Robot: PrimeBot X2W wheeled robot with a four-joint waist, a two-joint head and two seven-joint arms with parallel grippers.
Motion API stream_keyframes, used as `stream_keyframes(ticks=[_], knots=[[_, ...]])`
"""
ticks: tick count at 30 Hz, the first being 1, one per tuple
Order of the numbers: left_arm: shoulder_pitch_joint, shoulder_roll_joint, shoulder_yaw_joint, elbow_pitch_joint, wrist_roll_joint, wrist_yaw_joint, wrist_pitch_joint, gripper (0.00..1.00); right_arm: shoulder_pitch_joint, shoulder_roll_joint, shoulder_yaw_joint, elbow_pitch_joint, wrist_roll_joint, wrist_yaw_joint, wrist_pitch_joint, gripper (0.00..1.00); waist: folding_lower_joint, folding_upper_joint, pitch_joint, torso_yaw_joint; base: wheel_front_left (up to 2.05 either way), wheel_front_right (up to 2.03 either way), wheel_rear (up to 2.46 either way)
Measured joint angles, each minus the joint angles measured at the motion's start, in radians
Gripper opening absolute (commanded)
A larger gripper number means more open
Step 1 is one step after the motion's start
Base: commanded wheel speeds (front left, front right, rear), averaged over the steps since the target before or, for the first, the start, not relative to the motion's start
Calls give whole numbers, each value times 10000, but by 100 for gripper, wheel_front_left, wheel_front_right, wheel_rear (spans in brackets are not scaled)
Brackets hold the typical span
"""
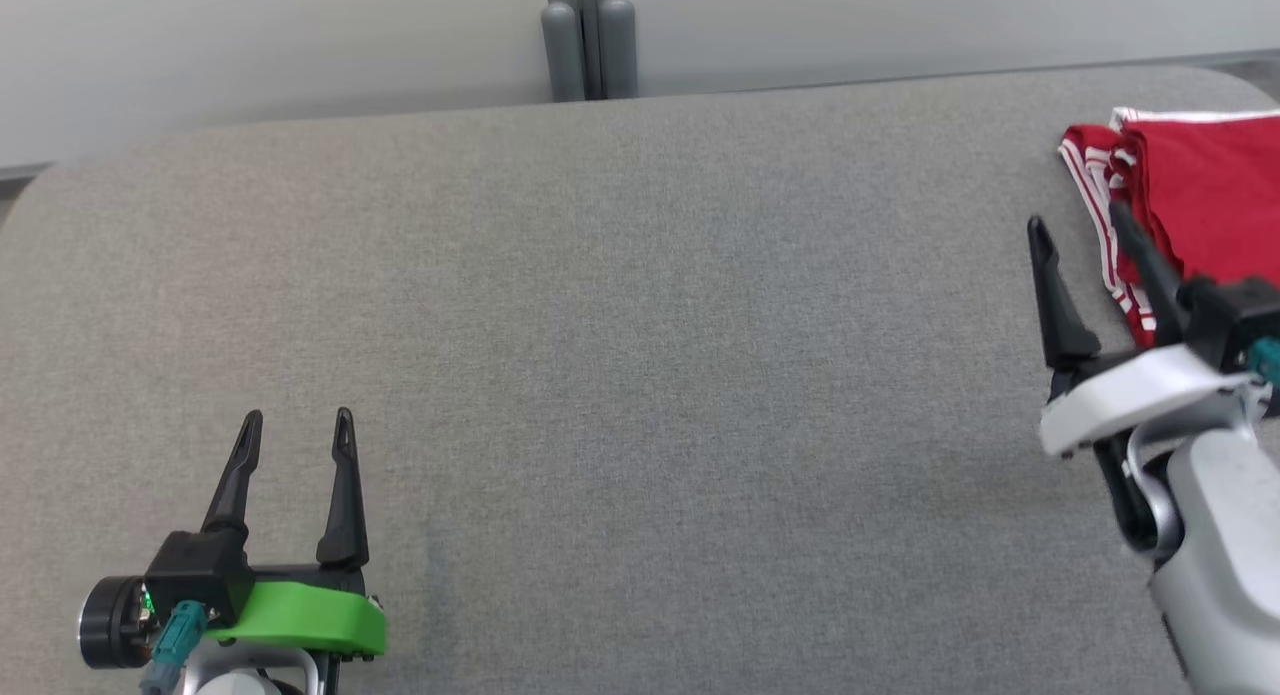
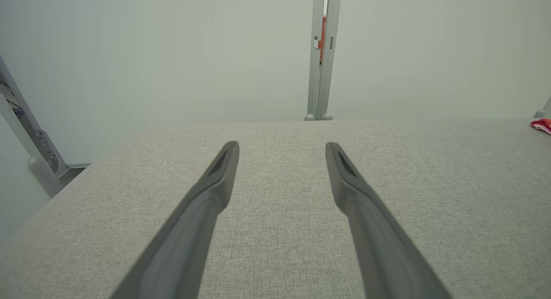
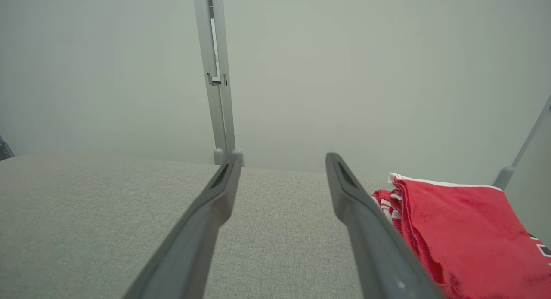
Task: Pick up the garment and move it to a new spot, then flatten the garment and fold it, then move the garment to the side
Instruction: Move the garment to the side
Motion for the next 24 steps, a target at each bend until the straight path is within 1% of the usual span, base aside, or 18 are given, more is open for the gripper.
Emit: stream_keyframes(ticks=[5, 9, 15, 24], knots=[[133, -31, 44, 138, 8, -17, 0, 100, 1472, 830, -660, -871, -270, 0, -2, 100, 0, 0, -428, 156, 0, 0, 0], [239, -50, 102, 240, 52, -40, 0, 100, 2520, 1356, -1131, -1452, -453, -2, -2, 100, 0, 0, -706, 255, 0, 0, 0], [364, -65, 150, 441, 77, -84, 0, 100, 3651, 1833, -1344, -2194, -800, -2, -2, 100, 0, 0, -997, 319, 0, 0, 0], [466, -77, 194, 713, 79, -142, 0, 100, 4698, 2320, -1670, -2934, -997, -2, -2, 100, 0, 0, -1232, 351, 0, 0, 0]])
